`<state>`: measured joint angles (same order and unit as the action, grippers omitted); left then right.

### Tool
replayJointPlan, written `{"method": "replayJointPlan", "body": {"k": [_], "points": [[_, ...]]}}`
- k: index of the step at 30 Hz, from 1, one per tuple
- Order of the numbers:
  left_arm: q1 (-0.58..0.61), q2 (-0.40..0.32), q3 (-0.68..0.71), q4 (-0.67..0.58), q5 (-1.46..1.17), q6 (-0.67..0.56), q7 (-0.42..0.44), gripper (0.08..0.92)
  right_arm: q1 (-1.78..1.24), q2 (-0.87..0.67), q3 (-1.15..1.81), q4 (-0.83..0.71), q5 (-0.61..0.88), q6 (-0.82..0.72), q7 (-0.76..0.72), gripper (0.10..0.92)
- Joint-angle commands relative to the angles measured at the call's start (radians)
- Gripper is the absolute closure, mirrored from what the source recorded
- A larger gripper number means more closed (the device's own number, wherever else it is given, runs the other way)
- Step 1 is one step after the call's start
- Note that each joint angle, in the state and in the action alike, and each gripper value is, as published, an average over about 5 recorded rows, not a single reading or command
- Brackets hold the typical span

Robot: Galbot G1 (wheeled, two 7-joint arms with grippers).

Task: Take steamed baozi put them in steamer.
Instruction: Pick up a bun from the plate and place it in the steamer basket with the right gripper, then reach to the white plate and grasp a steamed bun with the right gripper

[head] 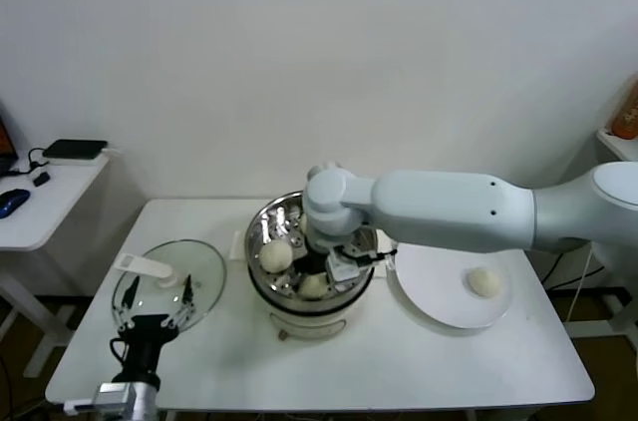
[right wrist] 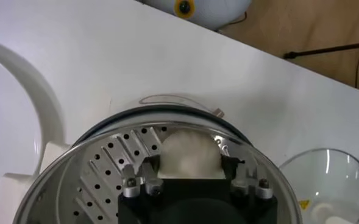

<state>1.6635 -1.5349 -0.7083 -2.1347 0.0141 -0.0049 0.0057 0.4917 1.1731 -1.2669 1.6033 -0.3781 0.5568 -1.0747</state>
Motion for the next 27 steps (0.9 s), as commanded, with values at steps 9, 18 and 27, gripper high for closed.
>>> {"method": "replayJointPlan", "body": {"k": [9, 18, 27], "points": [[-0.001, -0.001, 0.002, 0.0, 0.001, 0.0, 0.001, 0.177, 0.006, -0.001, 0.022, -0.023, 0.014, 0.008, -0.001, 0.203], [0.0, -0.002, 0.003, -0.001, 0.002, 0.001, 0.0, 0.177, 0.114, -0.029, 0.018, -0.066, 0.124, 0.048, -0.026, 0.203], [0.003, 0.001, 0.007, -0.012, 0.004, 0.006, 0.001, 0.177, 0.296, -0.132, -0.087, -0.169, 0.356, -0.09, 0.0, 0.203]]}}
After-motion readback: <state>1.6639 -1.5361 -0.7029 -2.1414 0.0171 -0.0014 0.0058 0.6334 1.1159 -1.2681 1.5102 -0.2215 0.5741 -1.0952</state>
